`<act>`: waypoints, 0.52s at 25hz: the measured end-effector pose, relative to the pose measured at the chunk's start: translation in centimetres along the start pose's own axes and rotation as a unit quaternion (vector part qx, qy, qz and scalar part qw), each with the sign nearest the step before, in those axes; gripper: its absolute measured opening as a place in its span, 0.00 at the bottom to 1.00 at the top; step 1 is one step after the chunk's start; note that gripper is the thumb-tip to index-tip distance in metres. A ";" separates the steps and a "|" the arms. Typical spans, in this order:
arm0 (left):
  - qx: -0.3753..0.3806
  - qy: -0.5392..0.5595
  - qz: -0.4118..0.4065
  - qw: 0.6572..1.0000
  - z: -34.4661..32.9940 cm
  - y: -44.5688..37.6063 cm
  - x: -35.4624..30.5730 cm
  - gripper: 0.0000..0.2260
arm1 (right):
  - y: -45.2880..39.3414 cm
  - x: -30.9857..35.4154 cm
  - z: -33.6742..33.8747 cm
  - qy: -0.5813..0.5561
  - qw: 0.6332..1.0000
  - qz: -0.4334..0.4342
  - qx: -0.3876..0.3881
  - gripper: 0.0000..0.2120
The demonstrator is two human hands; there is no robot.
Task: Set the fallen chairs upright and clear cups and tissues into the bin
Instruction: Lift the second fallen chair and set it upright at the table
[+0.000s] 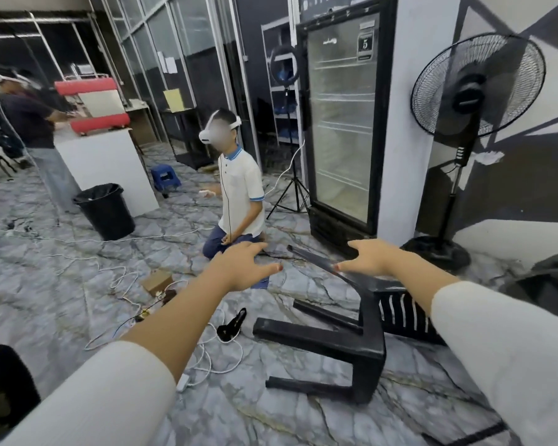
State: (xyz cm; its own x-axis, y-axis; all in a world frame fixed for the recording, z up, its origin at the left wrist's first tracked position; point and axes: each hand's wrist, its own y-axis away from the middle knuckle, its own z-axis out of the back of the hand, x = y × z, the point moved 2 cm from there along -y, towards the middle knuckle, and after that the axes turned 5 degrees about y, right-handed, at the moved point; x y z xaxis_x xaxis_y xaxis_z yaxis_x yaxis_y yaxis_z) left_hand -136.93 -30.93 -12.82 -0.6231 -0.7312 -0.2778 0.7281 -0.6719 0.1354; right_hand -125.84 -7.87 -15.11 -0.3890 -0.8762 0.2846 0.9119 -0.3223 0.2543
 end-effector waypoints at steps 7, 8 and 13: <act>0.017 0.006 -0.072 0.997 4.4 -15.7 3.2 0.33 | -12.4 -0.8 4.1 -0.019 0.996 -0.083 -0.010 0.39; 0.015 0.007 -0.086 0.996 4.9 -17.6 3.3 0.32 | -13.6 -0.8 4.7 -0.025 0.995 -0.092 -0.011 0.39; 0.022 -0.017 -0.161 0.987 5.3 -27.6 4.7 0.33 | -18.9 -1.3 6.1 -0.041 0.986 -0.157 -0.028 0.39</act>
State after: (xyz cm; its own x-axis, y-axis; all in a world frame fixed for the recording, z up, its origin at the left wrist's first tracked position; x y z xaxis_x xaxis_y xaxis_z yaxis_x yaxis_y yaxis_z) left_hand -161.42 -16.44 -12.77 -0.8296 -0.4819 -0.2819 0.4780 -0.8740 0.0871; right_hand -143.36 1.58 -14.70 -0.6604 -0.6990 0.2743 0.7499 -0.5944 0.2904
